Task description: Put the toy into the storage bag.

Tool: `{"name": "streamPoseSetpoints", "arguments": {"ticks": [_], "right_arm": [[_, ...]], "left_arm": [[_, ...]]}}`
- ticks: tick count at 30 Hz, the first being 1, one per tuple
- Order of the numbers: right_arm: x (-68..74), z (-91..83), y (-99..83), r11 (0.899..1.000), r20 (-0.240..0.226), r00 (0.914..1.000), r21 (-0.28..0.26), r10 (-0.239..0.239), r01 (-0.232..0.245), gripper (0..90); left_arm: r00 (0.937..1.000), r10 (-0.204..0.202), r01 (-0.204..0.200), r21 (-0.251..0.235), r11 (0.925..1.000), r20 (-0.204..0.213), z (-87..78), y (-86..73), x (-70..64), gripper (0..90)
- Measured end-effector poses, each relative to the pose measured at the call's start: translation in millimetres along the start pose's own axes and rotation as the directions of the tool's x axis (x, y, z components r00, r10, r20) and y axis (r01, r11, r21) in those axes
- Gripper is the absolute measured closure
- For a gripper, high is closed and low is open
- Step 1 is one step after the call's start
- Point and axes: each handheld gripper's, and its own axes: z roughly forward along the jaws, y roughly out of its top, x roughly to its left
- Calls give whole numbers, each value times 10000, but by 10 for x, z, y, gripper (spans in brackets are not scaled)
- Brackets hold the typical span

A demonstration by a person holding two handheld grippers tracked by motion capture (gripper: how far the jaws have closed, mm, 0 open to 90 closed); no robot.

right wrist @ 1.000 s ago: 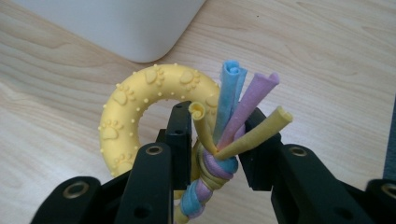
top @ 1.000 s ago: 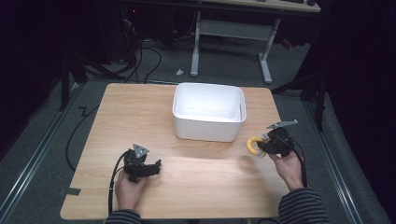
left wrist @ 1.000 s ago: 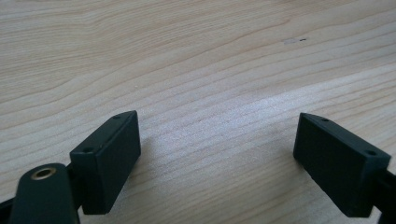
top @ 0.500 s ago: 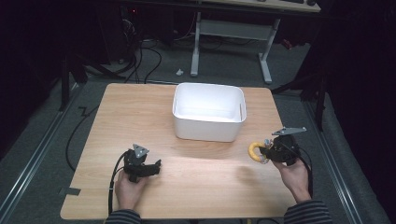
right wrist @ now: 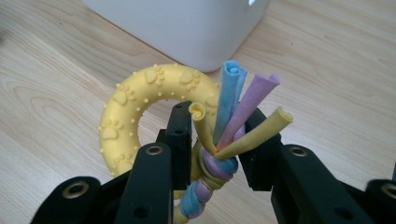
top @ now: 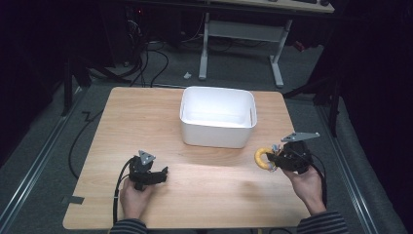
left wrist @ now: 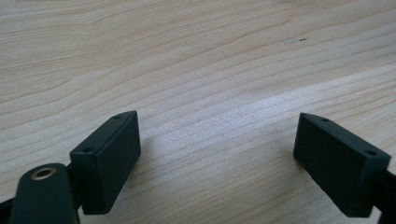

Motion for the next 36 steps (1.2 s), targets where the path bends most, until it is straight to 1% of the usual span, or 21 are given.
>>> {"name": "streamPoseSetpoints", "arguments": {"ticks": [3,8,9,10,11,14,15,16,19,22,26,27,29,32,33,36], "right_arm": [[36,-22,62,9999,-87,9999,-56,-110,110,681],[43,-23,121,9998,-152,9997,29,-208,209,681],[45,-30,159,9998,-208,9996,12,-208,208,681],[45,-30,159,9998,-208,9996,12,-208,208,681],[53,-48,194,9996,-245,9993,-50,-283,281,681],[68,-69,236,9993,-228,9991,-129,-360,357,681],[87,-88,280,9988,-185,9987,-153,-467,464,681],[87,-88,280,9988,-185,9987,-153,-467,464,681],[118,-123,355,9975,-122,9976,-180,-684,682,681],[135,-152,458,9965,-188,9964,-117,-830,828,681],[151,-154,517,9960,-202,9958,-117,-888,886,682],[165,-154,564,9953,-217,9951,-138,-962,960,682],[169,-156,578,9954,-237,9952,-138,-955,951,681],[175,-150,641,9951,-257,9951,-283,-957,949,681],[173,-134,679,9950,-256,9950,-296,-964,956,681],[170,-116,713,9953,-276,9953,-281,-931,923,681]], "left_arm": [[10000,5,-5,1,10000,0,0,0,0,150],[10000,9,-9,0,10000,4,0,0,1,151],[10000,10,-10,-2,10000,7,0,0,1,151],[10000,10,-10,-2,10000,7,0,0,1,151],[10000,9,-8,-2,10000,8,0,-1,1,151],[10000,9,-9,0,10000,8,0,0,1,151],[10000,10,-10,-1,10000,9,0,0,1,151],[10000,11,-11,0,10000,8,0,0,1,151],[10000,10,-10,0,10000,12,0,-1,2,151],[10000,14,-14,1,10000,13,-1,-1,2,151],[10000,15,-15,1,10000,14,-1,0,2,151],[10000,17,-17,0,10000,16,-1,-1,2,151],[10000,16,-16,2,10000,17,-1,-1,2,151],[10000,15,-15,-1,10000,17,-1,-1,2,151],[10000,15,-15,0,10000,16,-1,-1,2,151],[10000,16,-16,0,10000,16,-1,-1,2,151]]}}
